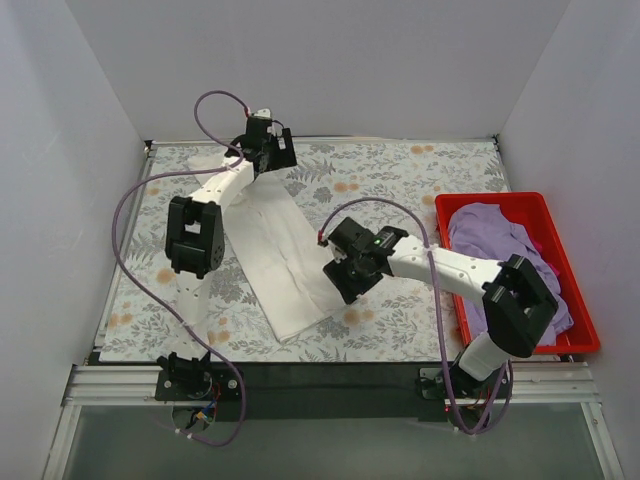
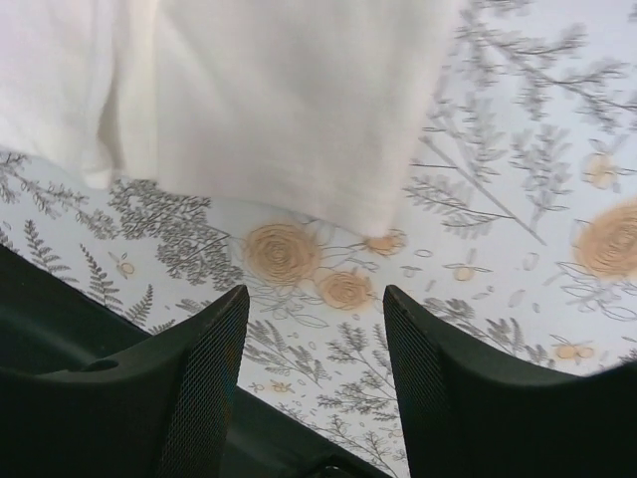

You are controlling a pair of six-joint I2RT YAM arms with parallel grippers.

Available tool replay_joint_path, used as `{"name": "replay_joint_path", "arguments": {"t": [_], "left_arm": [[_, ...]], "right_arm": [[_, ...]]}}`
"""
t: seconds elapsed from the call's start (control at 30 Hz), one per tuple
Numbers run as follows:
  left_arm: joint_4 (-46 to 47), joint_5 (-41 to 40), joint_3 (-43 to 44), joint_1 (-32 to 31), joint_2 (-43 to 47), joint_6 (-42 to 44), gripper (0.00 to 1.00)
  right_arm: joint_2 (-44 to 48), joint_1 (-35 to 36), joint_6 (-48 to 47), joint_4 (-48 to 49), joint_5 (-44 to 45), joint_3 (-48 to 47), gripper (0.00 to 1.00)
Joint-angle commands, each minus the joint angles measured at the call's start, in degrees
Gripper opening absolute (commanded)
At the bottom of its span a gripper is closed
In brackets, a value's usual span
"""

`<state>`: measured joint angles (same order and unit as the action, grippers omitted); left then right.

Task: Fold and stack the t-shirts
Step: Fold the tshirt

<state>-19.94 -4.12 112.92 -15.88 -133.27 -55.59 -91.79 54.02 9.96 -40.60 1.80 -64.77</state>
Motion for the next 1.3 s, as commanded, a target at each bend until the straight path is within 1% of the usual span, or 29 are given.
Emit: {"name": "replay_joint_path", "arguments": {"t": [0.0, 0.03, 0.07, 0.13, 0.17, 0.23, 0.27, 0.3, 0.37, 0.4, 0.47, 0.5, 0.63, 0.77, 0.9, 0.97, 1.03, 1.1, 1.13, 1.17, 1.27], "left_arm": [[-1.22, -2.46, -3.31, -0.64, 15.3, -7.59, 0.85], [-2.28, -2.99, -4.8, -0.82, 17.67, -9.69, 0.85], [-4.03, -3.26, -8.56, -1.08, 21.79, -12.58, 0.85], [-6.06, -3.18, -12.45, -1.69, 26.46, -15.15, 0.85], [-8.51, -3.09, -17.16, -2.13, 30.84, -17.42, 0.84], [-11.42, -2.74, -22.19, -3.88, 34.9, -19.8, 0.82], [-14.3, -2.56, -24.83, -4.68, 37.19, -23.12, 0.81], [-15.72, -2.47, -30.69, -5.64, 41.21, -24.9, 0.81], [-19.06, -1.69, -36.69, -8.37, 45.45, -28.76, 0.8], [-19.86, -1.42, -43.16, -9.77, 49.21, -32.18, 0.8], [-21.01, -1.33, -49.43, -11.45, 52.4, -35.01, 0.79], [-21.27, -0.89, -54.17, -11.89, 53.98, -37.72, 0.79], [-24.26, -1.06, -61.05, -13.56, 60.3, -40.99, 0.77], [-25.93, -0.1, -65.89, -13.74, 63.57, -41.53, 0.77], [-26.02, 3.94, -70.46, -14.44, 64.98, -42.05, 0.77], [-25.76, 4.03, -73.18, -14.79, 66.2, -42.49, 0.75], [-25.67, 3.77, -74.07, -14.88, 67.44, -42.76, 0.74], [-25.5, 1.58, -72.85, -14.97, 68.76, -42.14, 0.72], [-25.67, -1.82, -71.89, -14.88, 68.67, -41.62, 0.72], [-25.76, -3.6, -70.31, -14.88, 68.15, -41.35, 0.72], [-26.11, -8.79, -61.27, -14.18, 61.32, -38.28, 0.71]], "right_arm": [[3.28, -5.49, -0.2, 0.16, 0.67, -1.5, 0.54], [3.54, -6.37, -0.46, 0.78, 0.14, -1.41, 0.53], [3.55, -6.9, -0.72, 1.22, -0.3, -1.41, 0.52], [3.02, -9.01, -1.25, 1.93, -0.49, -1.67, 0.5], [2.32, -9.54, -1.34, 2.28, -0.48, -1.67, 0.49], [1.44, -11.74, -1.17, 3.5, -1.45, -1.5, 0.47], [0.91, -12.35, -0.91, 4.21, -3.63, -1.32, 0.46], [0.56, -13.4, -0.47, 5.0, -5.82, -1.06, 0.46], [-0.58, -13.94, -0.29, 6.84, -7.94, -0.71, 0.46], [-1.11, -14.2, -0.2, 7.28, -9.43, -0.62, 0.46], [-2.68, -14.2, -0.2, 8.69, -11.02, 0.08, 0.46], [-3.04, -14.38, -0.11, 9.3, -11.47, 0.52, 0.44], [-4.54, -14.29, -0.02, 10.63, -12.35, 2.1, 0.42], [-5.42, -14.38, 0.41, 11.85, -11.74, 3.51, 0.41], [-6.56, -14.21, 2.35, 12.91, -12.17, 4.39, 0.39], [-7.0, -14.29, 2.7, 13.26, -12.26, 4.65, 0.39], [-7.35, -14.29, 2.79, 13.44, -12.17, 4.83, 0.38], [-7.62, -14.29, 2.7, 13.44, -12.09, 4.83, 0.37], [-7.62, -14.29, 2.53, 13.44, -12.17, 4.83, 0.38], [-7.53, -14.21, 2.26, 13.44, -12.61, 4.92, 0.38], [-6.74, -14.2, 1.47, 13.27, -12.53, 5.53, 0.37]]}}
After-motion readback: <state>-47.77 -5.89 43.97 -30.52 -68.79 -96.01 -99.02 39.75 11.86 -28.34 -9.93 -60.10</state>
